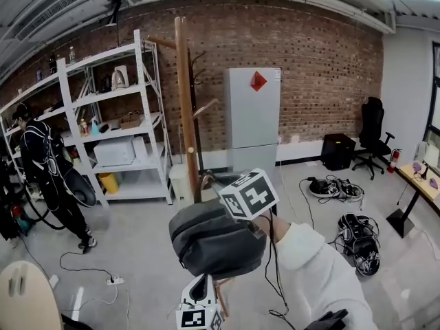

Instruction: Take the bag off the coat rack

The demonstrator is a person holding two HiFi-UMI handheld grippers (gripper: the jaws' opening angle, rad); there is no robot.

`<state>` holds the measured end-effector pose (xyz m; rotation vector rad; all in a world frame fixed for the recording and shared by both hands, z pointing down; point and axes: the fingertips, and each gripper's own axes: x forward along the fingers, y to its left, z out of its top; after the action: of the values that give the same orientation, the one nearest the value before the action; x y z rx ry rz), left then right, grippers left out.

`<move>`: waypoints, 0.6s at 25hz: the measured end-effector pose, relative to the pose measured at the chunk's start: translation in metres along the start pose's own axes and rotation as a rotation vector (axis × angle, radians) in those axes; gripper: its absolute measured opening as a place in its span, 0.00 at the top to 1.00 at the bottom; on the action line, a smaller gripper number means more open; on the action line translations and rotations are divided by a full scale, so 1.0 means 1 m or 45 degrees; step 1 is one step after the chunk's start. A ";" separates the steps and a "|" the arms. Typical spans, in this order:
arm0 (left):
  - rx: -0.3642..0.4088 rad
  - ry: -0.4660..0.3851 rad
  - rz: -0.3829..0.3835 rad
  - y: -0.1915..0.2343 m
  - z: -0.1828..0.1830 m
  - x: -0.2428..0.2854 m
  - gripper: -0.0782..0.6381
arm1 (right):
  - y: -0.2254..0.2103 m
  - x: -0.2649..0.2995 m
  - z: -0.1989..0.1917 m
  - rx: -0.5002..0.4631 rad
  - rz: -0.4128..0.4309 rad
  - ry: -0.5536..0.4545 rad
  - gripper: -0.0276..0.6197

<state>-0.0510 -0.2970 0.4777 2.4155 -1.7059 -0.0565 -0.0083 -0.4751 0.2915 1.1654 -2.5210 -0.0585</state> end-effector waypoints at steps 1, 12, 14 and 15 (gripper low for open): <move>0.000 -0.002 -0.005 -0.002 0.001 -0.001 0.89 | 0.002 -0.001 -0.008 0.002 -0.007 0.007 0.89; 0.010 0.008 -0.053 -0.013 0.003 -0.009 0.89 | 0.038 -0.019 -0.082 0.016 -0.010 0.046 0.89; 0.008 0.006 -0.061 -0.016 0.003 -0.009 0.89 | 0.044 -0.021 -0.095 0.035 0.000 0.048 0.89; 0.006 0.005 -0.066 -0.017 0.003 -0.010 0.89 | 0.047 -0.023 -0.102 0.048 0.005 0.048 0.89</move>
<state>-0.0390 -0.2826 0.4712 2.4609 -1.6437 -0.0548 0.0060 -0.4157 0.3885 1.1651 -2.5017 0.0124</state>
